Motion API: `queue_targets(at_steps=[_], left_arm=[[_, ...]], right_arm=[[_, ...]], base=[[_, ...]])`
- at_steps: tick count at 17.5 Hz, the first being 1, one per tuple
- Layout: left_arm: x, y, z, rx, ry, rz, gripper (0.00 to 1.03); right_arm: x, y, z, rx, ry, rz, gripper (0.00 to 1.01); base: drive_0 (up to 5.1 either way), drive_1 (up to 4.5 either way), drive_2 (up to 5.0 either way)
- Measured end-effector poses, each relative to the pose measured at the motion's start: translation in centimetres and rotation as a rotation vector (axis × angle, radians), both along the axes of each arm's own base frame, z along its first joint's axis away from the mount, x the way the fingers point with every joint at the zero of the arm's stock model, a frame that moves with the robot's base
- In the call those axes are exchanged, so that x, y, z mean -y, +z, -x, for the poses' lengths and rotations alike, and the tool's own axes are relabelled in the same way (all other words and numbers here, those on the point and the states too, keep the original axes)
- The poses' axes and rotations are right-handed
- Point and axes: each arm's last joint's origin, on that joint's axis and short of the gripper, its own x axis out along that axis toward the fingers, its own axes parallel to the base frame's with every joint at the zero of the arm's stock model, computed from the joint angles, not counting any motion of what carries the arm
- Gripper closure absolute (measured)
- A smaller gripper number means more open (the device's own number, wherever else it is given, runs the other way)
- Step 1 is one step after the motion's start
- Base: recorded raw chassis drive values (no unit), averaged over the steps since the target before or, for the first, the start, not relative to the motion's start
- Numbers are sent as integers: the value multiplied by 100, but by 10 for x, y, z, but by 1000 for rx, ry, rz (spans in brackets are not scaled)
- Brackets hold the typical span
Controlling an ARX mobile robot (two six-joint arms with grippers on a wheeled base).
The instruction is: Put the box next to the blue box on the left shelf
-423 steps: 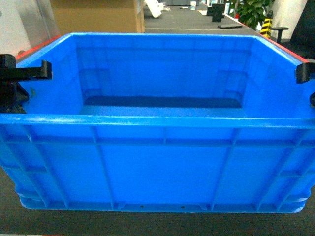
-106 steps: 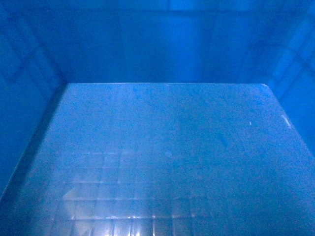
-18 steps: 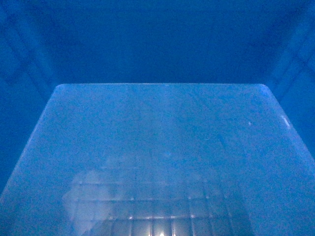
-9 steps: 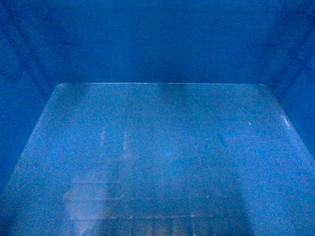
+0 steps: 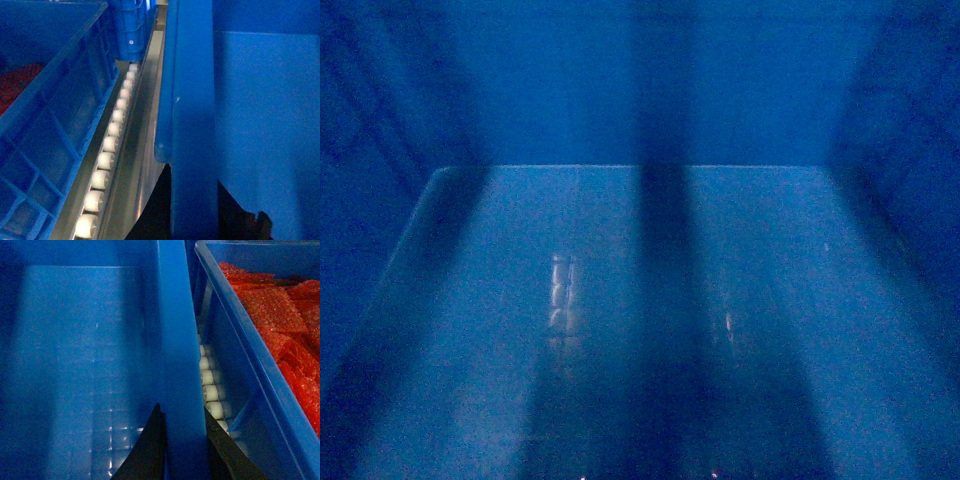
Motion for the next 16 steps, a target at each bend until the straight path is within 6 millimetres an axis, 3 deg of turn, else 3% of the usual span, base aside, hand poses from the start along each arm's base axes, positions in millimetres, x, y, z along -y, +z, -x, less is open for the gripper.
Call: queue_targets(at_steps=[16], left_arm=[[0,0,0,-2,0,-2,94]], right_arm=[[0,0,0,-2,0,1,89]], base=[[0,0,0]])
